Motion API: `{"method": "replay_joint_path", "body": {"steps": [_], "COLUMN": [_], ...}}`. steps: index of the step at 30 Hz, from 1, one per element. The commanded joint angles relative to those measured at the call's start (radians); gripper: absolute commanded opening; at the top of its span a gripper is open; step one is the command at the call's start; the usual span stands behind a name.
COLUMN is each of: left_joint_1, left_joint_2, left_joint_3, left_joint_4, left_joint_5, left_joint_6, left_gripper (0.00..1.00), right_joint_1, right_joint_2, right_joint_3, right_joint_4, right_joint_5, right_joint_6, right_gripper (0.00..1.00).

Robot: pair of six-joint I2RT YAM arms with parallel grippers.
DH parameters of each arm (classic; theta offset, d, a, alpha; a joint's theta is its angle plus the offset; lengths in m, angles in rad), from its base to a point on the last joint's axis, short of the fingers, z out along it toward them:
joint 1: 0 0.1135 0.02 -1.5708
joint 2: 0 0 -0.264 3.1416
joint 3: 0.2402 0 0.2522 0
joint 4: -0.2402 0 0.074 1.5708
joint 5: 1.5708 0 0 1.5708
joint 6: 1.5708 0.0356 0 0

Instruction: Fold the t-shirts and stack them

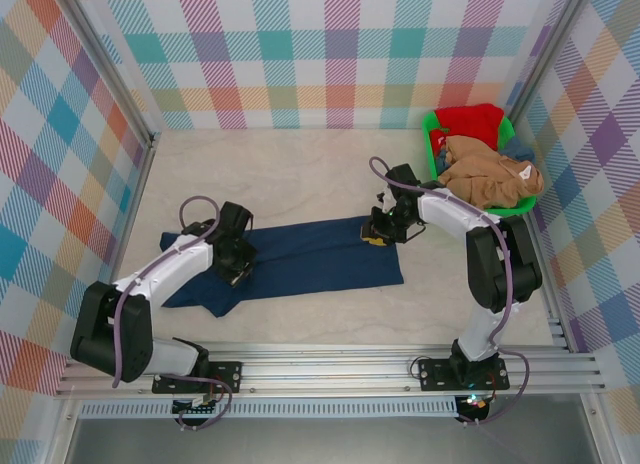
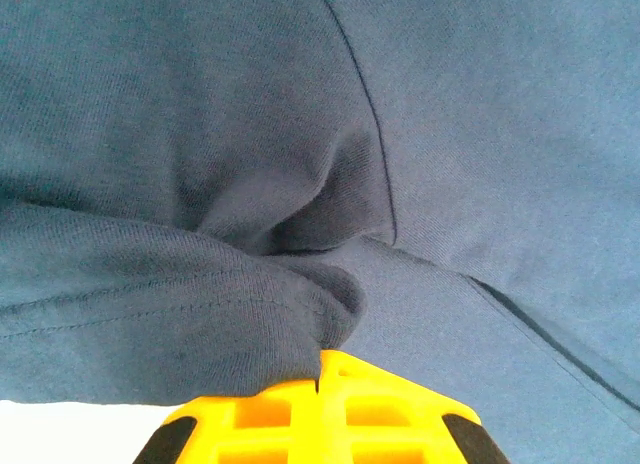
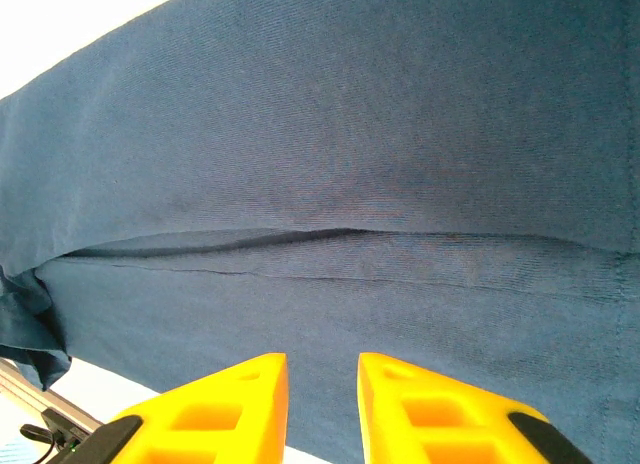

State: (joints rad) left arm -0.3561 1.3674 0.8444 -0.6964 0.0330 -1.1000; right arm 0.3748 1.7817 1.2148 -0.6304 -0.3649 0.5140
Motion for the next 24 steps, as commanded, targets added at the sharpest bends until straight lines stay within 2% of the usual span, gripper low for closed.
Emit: {"method": "replay_joint_path", "body": {"steps": [1, 3, 5, 7, 11, 14, 16, 20, 22, 24], "left_joint_1": [-0.017, -0.020, -0.027, -0.026, 0.007, 0.072, 0.161, 0.427, 0.510, 0.543], "left_joint_2": [0.026, 0.052, 0.067, 0.052, -0.061, -0.166, -0.233, -0.299, -0.285, -0.257], "left_joint_3": [0.032, 0.030, 0.031, 0.040, 0.043, 0.025, -0.021, -0.160, -0.198, -0.206], "left_joint_4": [0.003, -0.009, -0.035, -0.091, -0.191, -0.288, -0.310, -0.201, -0.110, -0.024], "left_joint_5": [0.007, 0.036, 0.054, 0.026, -0.056, -0.149, -0.170, -0.059, -0.009, 0.019], "left_joint_6": [0.035, 0.048, 0.067, 0.087, 0.136, 0.132, 0.135, 0.179, 0.186, 0.200], "left_gripper": [0.00, 0.03, 0.24, 0.45, 0.65, 0.66, 0.65, 0.64, 0.64, 0.62], "right_joint_1": [0.006, 0.006, 0.006, 0.006, 0.006, 0.006, 0.006, 0.006, 0.006, 0.006], "right_joint_2": [0.010, 0.011, 0.013, 0.013, 0.013, 0.013, 0.013, 0.018, 0.020, 0.022], "right_joint_3": [0.017, 0.018, 0.020, 0.024, 0.024, 0.022, 0.023, 0.032, 0.035, 0.040], "right_joint_4": [-0.019, -0.017, -0.020, -0.023, -0.025, -0.025, -0.026, -0.029, -0.033, -0.040], "right_joint_5": [-0.009, -0.008, -0.004, -0.003, -0.002, -0.004, -0.009, -0.018, -0.020, -0.021], "right_joint_6": [-0.011, -0.011, -0.012, -0.016, -0.017, -0.017, -0.020, -0.029, -0.034, -0.038], "right_gripper": [0.25, 0.25, 0.25, 0.24, 0.24, 0.24, 0.24, 0.24, 0.24, 0.24]}}
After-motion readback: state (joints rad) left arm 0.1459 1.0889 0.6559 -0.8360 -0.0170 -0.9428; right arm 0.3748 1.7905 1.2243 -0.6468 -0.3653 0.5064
